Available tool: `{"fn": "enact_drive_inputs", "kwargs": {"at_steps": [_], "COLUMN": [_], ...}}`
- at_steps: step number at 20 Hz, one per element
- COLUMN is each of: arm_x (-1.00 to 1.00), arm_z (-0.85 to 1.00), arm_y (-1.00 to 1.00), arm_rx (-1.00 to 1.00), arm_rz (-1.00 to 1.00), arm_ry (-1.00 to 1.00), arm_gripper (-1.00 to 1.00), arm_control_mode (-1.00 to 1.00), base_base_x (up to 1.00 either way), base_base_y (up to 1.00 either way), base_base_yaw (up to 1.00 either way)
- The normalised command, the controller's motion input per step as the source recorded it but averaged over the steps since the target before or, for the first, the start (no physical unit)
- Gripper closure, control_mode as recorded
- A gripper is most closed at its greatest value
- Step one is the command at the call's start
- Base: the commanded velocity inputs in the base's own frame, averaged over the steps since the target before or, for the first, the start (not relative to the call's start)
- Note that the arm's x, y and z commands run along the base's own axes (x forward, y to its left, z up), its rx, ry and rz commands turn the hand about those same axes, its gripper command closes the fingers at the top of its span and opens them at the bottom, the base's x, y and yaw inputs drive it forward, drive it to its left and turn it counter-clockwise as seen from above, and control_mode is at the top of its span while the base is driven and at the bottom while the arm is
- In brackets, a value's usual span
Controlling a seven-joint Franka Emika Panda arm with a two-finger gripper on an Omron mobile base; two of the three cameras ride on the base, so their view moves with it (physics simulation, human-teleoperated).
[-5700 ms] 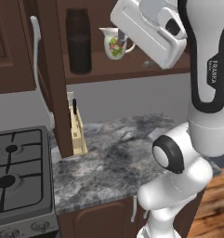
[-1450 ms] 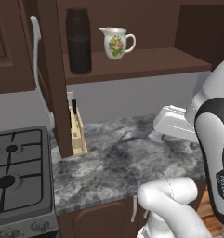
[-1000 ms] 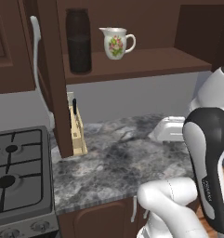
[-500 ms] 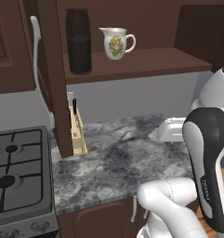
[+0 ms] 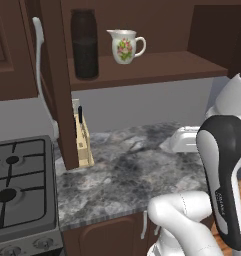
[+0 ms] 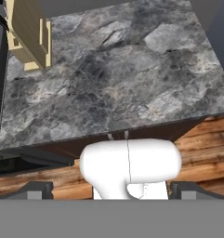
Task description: Pick the jar and jar from the dining table and place them in the open cabinet. Close the cabinet after placing the objects.
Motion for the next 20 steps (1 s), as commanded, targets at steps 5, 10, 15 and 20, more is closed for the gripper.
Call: {"fn": "enact_drive_inputs", "kwargs": {"at_steps": [5, 10, 15, 20], "arm_x": [0.00, 0.00, 0.00, 0.00], "arm_z": [0.00, 0.00, 0.00, 0.00], "arm_y": [0.00, 0.00, 0.00, 0.00], "arm_rx": [0.00, 0.00, 0.00, 0.00], "arm_rz": [0.00, 0.00, 0.00, 0.00], "arm_ry": [0.00, 0.00, 0.00, 0.00], "arm_gripper": [-1.00, -1.00, -1.00, -1.00], "arm_control_mode": [-1.00, -1.00, -1.00, 1.00], "base_base_x": [0.00, 0.00, 0.00, -0.07], "base_base_y": [0.00, 0.00, 0.00, -0.01], "base_base_yaw": [0.00, 0.00, 0.00, 0.00]}}
